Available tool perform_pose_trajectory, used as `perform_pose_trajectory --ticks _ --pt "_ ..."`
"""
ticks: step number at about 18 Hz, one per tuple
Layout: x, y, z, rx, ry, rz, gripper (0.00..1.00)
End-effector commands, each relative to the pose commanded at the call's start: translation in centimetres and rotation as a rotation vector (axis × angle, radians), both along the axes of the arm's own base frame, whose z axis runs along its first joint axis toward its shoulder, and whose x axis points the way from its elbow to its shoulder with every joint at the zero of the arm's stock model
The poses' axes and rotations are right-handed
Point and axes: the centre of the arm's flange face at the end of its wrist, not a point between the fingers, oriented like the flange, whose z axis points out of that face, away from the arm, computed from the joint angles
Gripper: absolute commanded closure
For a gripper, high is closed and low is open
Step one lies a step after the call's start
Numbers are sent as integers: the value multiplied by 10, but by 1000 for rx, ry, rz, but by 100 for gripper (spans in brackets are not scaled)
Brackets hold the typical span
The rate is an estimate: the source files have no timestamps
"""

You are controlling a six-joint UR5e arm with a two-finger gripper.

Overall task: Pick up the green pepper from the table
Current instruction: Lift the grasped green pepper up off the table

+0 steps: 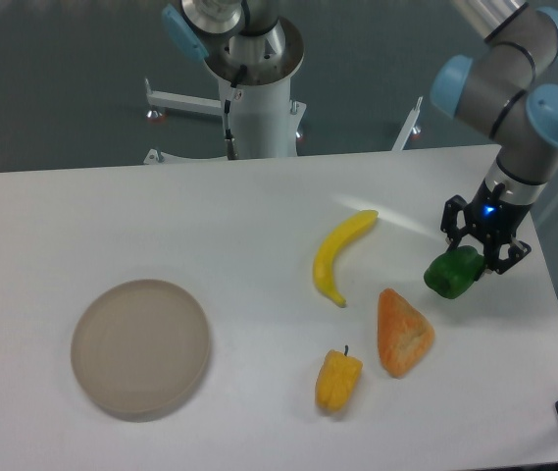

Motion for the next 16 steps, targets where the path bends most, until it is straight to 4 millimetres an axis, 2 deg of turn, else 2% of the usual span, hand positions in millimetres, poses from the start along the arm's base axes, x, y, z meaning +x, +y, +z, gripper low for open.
perform_pose_trajectory --ticks 5,12,16 --pt "33 46 37 1 90 -41 63" --pt "45 66 29 -13 101 -56 63" --pt "44 68 24 -20 104 -50 63"
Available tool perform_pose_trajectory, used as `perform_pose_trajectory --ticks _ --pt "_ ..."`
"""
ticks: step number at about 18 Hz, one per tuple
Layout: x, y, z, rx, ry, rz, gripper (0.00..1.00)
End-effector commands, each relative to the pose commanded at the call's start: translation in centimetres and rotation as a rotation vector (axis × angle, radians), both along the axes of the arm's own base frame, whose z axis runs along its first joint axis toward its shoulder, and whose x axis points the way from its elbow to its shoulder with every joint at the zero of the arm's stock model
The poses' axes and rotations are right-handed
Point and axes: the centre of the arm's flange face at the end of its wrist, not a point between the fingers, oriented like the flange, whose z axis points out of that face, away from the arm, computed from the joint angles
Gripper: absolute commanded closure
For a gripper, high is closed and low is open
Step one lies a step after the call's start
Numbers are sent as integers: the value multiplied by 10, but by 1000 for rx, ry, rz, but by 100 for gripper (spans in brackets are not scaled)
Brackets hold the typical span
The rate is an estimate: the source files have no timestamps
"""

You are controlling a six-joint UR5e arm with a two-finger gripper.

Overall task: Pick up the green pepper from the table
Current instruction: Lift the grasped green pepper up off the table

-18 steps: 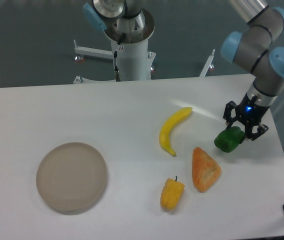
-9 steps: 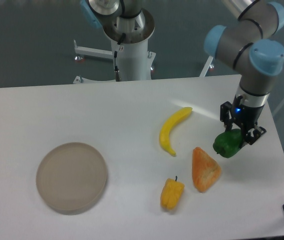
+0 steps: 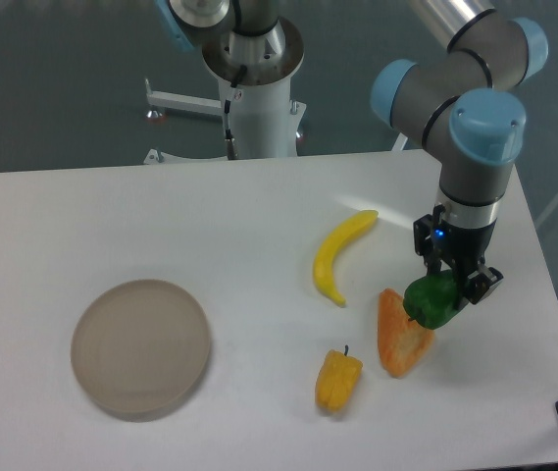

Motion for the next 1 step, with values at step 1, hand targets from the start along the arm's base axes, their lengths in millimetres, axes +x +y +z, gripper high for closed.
perform_pose_trajectory --ticks 1 --pt "0 0 0 0 0 1 63"
